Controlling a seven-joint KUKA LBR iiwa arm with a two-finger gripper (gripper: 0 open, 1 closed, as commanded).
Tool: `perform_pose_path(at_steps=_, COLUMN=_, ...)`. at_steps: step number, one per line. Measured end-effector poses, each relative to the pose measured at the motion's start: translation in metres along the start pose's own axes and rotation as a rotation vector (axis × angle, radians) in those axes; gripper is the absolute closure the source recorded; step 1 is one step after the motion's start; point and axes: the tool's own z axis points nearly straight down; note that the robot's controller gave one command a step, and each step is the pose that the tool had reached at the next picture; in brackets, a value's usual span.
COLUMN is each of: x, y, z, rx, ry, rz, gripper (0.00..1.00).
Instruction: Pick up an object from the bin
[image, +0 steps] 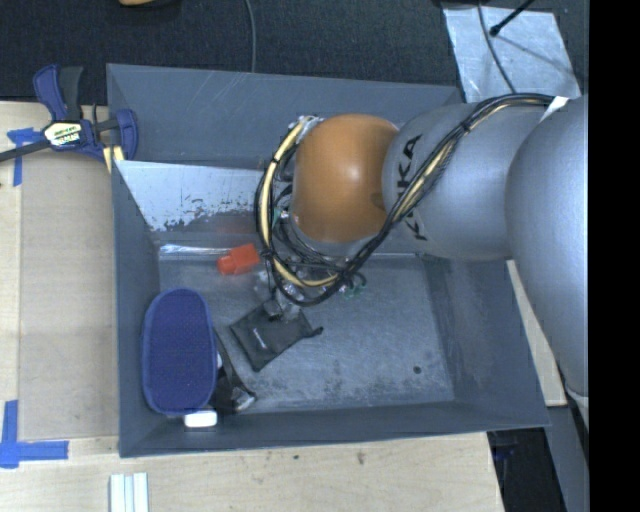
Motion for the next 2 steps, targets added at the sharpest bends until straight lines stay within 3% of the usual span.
perform_pose_path(at_steps=2, x=-0.003, y=-0.001, z=-0.037, rx=0.0, ry=0.0, rz=0.007, gripper=1.0)
